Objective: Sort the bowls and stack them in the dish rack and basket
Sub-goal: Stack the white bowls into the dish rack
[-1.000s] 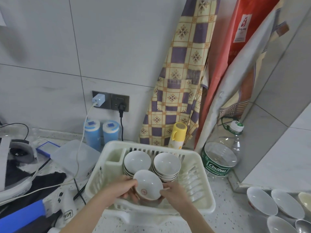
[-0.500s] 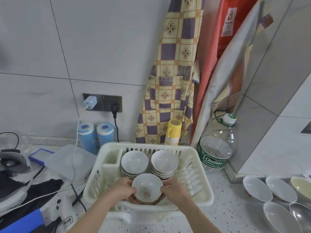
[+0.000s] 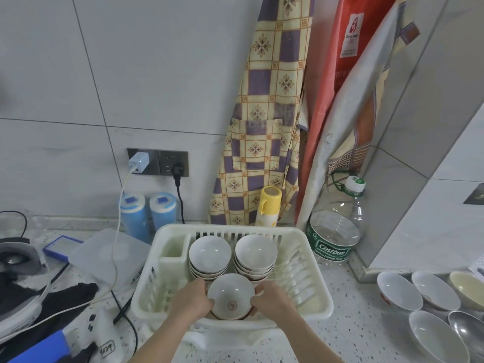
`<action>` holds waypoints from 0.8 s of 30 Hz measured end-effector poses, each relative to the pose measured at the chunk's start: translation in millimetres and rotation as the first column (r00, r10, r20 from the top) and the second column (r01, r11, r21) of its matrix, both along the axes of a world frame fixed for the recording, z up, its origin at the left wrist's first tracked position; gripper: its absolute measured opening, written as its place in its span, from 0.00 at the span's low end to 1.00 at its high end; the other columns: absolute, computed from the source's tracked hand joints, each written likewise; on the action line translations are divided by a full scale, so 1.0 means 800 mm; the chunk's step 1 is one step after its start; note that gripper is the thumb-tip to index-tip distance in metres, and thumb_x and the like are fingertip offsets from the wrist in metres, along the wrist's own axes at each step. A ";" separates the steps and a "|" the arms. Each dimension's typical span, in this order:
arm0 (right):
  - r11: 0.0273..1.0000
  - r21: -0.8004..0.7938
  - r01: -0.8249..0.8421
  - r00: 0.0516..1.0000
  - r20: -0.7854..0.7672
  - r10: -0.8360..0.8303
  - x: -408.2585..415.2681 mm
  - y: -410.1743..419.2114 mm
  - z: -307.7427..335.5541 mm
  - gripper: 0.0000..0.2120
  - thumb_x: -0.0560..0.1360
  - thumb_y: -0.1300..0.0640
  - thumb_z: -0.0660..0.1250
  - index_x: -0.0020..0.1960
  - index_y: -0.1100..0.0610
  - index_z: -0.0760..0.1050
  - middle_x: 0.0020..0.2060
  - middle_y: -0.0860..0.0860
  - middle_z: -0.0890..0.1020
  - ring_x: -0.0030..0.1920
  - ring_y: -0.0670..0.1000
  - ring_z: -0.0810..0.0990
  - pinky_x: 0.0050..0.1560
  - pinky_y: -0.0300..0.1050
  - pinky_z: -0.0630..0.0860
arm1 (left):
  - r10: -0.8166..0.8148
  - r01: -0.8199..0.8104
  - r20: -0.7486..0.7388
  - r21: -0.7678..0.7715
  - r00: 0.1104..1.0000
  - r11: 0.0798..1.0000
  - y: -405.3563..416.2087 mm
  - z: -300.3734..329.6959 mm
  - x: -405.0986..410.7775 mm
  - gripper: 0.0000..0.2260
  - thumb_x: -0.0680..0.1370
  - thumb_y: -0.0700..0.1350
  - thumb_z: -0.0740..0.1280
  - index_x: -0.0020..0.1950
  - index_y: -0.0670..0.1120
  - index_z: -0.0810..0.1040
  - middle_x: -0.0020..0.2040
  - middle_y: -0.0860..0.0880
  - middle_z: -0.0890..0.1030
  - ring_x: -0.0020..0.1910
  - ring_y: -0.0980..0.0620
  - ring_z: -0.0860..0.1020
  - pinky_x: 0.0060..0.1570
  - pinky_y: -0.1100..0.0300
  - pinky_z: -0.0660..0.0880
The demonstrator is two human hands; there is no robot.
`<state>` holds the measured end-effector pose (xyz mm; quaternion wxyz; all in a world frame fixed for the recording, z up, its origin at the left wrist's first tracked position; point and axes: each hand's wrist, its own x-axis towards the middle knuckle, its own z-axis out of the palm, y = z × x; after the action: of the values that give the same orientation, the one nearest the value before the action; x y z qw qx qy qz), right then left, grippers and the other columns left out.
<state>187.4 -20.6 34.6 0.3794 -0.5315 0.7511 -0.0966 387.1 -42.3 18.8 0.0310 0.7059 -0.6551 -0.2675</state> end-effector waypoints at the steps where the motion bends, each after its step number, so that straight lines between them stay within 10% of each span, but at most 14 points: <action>1: 1.000 0.002 0.002 1.000 -0.010 -0.002 0.000 0.000 -0.001 0.11 0.64 0.56 0.64 0.46 0.48 0.77 0.43 0.48 0.86 0.50 0.51 0.81 0.50 0.43 0.75 | -0.007 0.007 0.014 -0.001 1.000 1.000 0.001 -0.001 0.000 0.12 0.74 0.53 0.65 0.55 0.51 0.72 0.54 0.52 0.79 0.54 0.49 0.78 0.42 0.58 0.69; 5: 0.999 0.028 0.016 0.998 -0.061 -0.014 0.002 0.000 0.002 0.18 0.67 0.53 0.66 0.56 0.46 0.73 0.44 0.45 0.77 0.46 0.49 0.75 0.45 0.42 0.69 | -0.022 0.022 0.015 0.004 1.000 1.000 0.002 -0.003 0.001 0.07 0.74 0.52 0.64 0.45 0.51 0.70 0.43 0.52 0.78 0.50 0.49 0.80 0.37 0.58 0.68; 11: 0.992 0.123 -0.018 0.999 -0.026 0.021 0.002 -0.009 0.003 0.04 0.67 0.57 0.65 0.36 0.56 0.77 0.30 0.49 0.79 0.32 0.49 0.75 0.39 0.41 0.70 | -0.024 0.024 0.004 0.043 1.000 0.999 0.002 -0.001 0.000 0.08 0.75 0.55 0.65 0.46 0.51 0.72 0.48 0.51 0.83 0.50 0.49 0.81 0.42 0.58 0.73; 16: 0.983 0.133 -0.123 0.990 -0.048 0.130 -0.002 -0.010 -0.007 0.06 0.71 0.53 0.65 0.39 0.55 0.77 0.36 0.50 0.79 0.41 0.51 0.78 0.45 0.43 0.72 | 0.020 -0.019 -0.018 0.025 1.000 1.000 0.001 0.002 0.000 0.12 0.76 0.53 0.66 0.35 0.52 0.68 0.34 0.55 0.77 0.36 0.54 0.77 0.34 0.60 0.69; 24: 0.976 0.146 -0.164 0.982 -0.074 0.176 -0.003 -0.011 -0.005 0.15 0.74 0.49 0.64 0.31 0.54 0.68 0.29 0.47 0.70 0.39 0.52 0.73 0.38 0.41 0.67 | 0.034 -0.033 -0.005 0.044 0.999 0.998 0.004 0.008 -0.003 0.11 0.75 0.52 0.68 0.35 0.50 0.72 0.38 0.52 0.84 0.38 0.54 0.82 0.43 0.57 0.77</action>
<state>185.3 -29.1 30.2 0.3896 -0.5697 0.7235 0.0118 384.7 -39.4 25.0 0.0219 0.7165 -0.6371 -0.2832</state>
